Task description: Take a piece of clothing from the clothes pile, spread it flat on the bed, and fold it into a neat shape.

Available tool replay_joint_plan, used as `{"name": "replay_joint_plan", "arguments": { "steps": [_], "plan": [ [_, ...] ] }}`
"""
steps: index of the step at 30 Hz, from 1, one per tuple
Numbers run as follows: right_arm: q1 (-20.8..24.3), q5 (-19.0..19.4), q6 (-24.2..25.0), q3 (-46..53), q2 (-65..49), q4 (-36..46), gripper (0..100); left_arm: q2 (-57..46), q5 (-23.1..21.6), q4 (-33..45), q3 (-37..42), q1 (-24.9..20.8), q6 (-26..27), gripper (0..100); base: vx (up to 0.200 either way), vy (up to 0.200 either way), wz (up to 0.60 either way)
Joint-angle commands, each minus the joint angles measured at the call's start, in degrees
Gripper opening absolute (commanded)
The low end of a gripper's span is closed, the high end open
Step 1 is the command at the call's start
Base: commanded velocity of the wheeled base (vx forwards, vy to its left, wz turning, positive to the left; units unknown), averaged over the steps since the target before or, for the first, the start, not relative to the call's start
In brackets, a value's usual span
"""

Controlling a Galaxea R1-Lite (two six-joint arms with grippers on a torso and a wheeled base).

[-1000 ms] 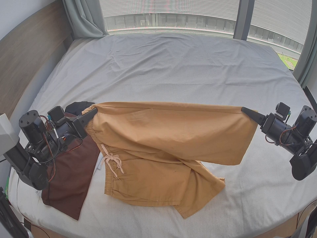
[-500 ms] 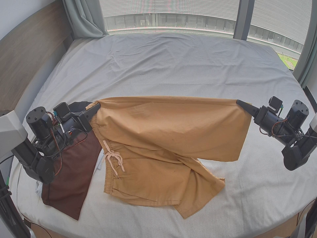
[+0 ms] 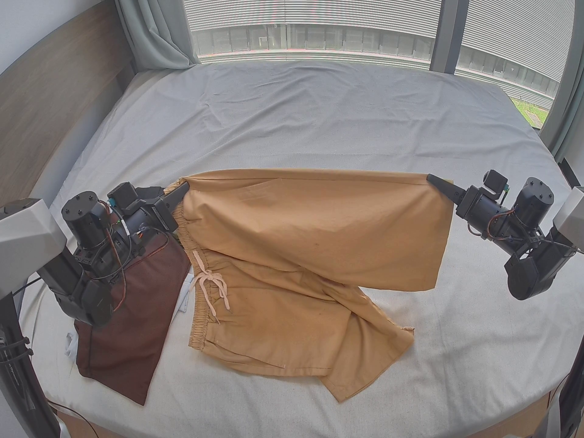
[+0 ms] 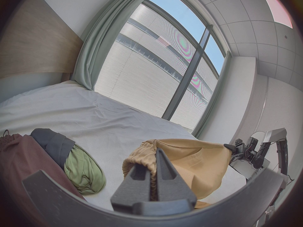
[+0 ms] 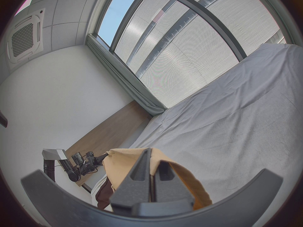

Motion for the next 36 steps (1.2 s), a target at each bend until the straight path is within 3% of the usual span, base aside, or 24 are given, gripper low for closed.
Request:
{"name": "replay_joint_plan", "arguments": {
  "steps": [1,20,24,36],
  "plan": [
    [0.12,-0.09,-0.1,-2.83,2.66,-0.03,0,2.66,0.45,-0.08,-2.15,-0.03,-0.12,0,0.0,0.0,0.0],
    [0.04,-0.35,-0.1,-14.25,11.53,-0.03,0,8.19,0.63,-0.08,-7.16,-0.03,-0.12,0,0.0,0.0,0.0],
    [-0.05,-0.35,-0.01,-17.94,13.47,0.06,0,10.3,3.0,-0.08,-9.71,-0.12,-0.3,0,0.0,0.0,0.0],
    [-0.05,-0.26,-0.01,-24.97,17.6,0.67,0,12.85,3.97,0.01,-14.1,-0.47,-5.13,0,0.0,0.0,0.0]
  ]
}}
